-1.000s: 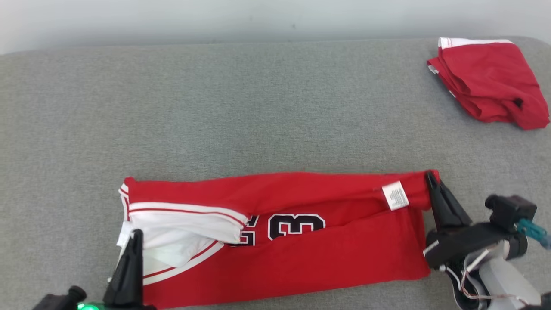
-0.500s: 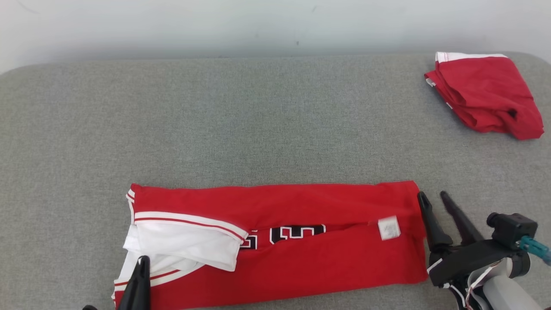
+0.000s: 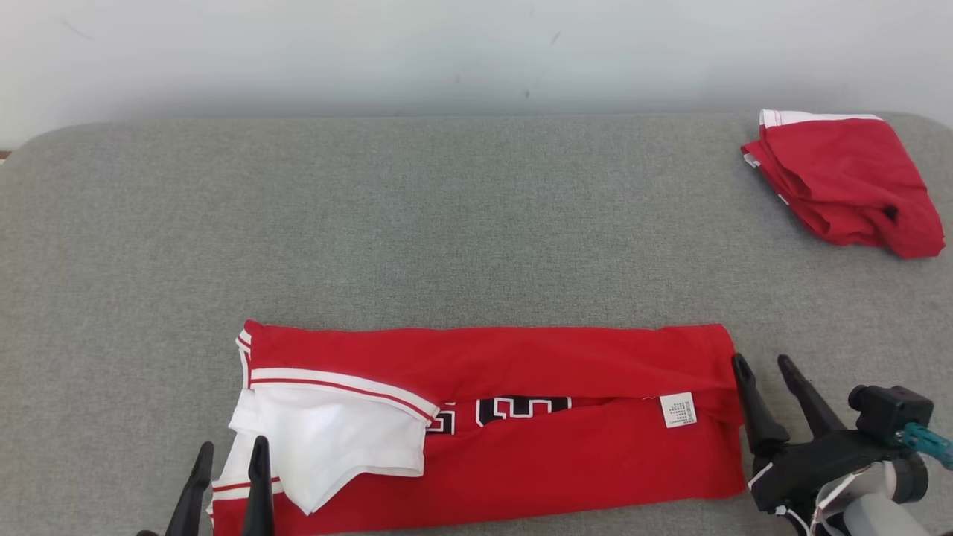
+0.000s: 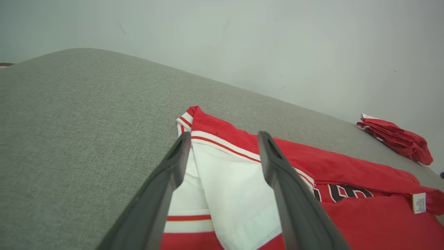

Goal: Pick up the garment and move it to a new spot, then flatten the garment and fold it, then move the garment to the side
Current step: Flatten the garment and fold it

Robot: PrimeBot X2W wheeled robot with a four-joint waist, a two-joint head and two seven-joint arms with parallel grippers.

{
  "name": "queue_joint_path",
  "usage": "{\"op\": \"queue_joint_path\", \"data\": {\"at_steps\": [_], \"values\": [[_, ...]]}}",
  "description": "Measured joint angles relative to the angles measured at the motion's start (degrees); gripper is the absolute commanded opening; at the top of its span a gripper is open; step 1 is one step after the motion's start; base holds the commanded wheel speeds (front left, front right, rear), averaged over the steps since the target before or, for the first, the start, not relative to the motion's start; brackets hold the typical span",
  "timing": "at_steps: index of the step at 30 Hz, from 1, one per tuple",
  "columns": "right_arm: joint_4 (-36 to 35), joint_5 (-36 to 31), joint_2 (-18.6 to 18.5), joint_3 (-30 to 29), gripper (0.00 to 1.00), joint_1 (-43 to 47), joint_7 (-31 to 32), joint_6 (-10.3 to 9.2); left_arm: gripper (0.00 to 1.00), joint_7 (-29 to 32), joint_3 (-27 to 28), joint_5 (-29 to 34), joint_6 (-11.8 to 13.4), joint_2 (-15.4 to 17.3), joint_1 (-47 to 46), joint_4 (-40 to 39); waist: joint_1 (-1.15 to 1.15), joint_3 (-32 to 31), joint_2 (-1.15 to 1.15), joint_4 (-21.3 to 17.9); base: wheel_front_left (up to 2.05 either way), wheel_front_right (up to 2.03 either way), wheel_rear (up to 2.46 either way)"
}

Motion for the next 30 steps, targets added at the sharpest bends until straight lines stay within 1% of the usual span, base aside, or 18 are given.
{"op": "queue_joint_path", "data": {"at_steps": [4, 14, 19, 20, 21, 22, 23, 24, 30], "values": [[3.92, -0.87, 1.37, -0.02, 1.00, -0.55, 1.38, 0.00, 1.00, 0.00, 1.55, 2.78, 0.10, -0.85, 0.14, -0.48, 0.00, -0.50, 0.00, 0.34, 0.00, 0.00, 0.00], [10.48, -1.87, 3.81, -0.01, 1.00, -2.57, 3.90, 0.00, 1.00, 0.00, 2.74, 3.92, -0.36, -1.71, 0.59, -0.49, 0.00, -0.50, 0.01, 1.05, 0.00, 0.00, 0.00], [11.77, -1.52, 4.58, 1.55, 1.00, -3.04, 5.47, 0.00, 1.00, 0.00, 3.01, 4.55, -0.52, -1.81, 0.40, -0.43, 0.00, -0.24, 0.01, 1.67, 0.00, 0.00, 0.00], [11.82, -1.13, 4.61, 1.77, 0.91, -3.19, 5.68, 0.00, 1.00, 0.00, 3.02, 4.66, -0.52, -1.83, 0.31, -0.45, 0.00, -0.19, 0.01, 1.77, 0.00, 0.00, 0.00], [11.88, -1.08, 4.61, 2.05, 0.64, -3.35, 5.79, 0.00, 1.00, 0.00, 3.08, 4.68, -0.53, -1.86, 0.28, -0.45, 0.00, -0.15, 0.00, 1.84, 0.00, 0.00, 0.00], [11.87, -0.96, 4.61, 2.29, 0.32, -3.48, 5.94, 0.00, 1.00, 0.00, 3.16, 4.70, -0.53, -1.87, 0.28, -0.45, 0.00, -0.10, 0.01, 1.87, 0.00, 0.00, 0.00], [11.81, -0.58, 4.60, 2.64, 0.08, -3.61, 6.16, 0.00, 1.00, 0.00, 3.26, 4.71, -0.52, -1.88, 0.28, -0.45, 0.00, -0.06, 0.01, 1.87, 0.00, 0.00, 0.00], [11.77, -0.55, 4.60, 2.93, 0.00, -3.67, 6.21, 0.00, 1.00, 0.00, 3.30, 4.70, -0.51, -1.88, 0.27, -0.46, 0.01, -0.03, 0.00, 1.85, 0.00, 0.00, 0.00], [12.05, -0.07, 4.44, 2.68, 0.00, -4.13, 4.81, 0.02, 1.00, 0.00, 4.07, 4.85, 0.51, -1.91, -0.03, -0.96, 0.01, -0.02, 0.01, 1.41, 0.00, 0.00, 0.00]]}}
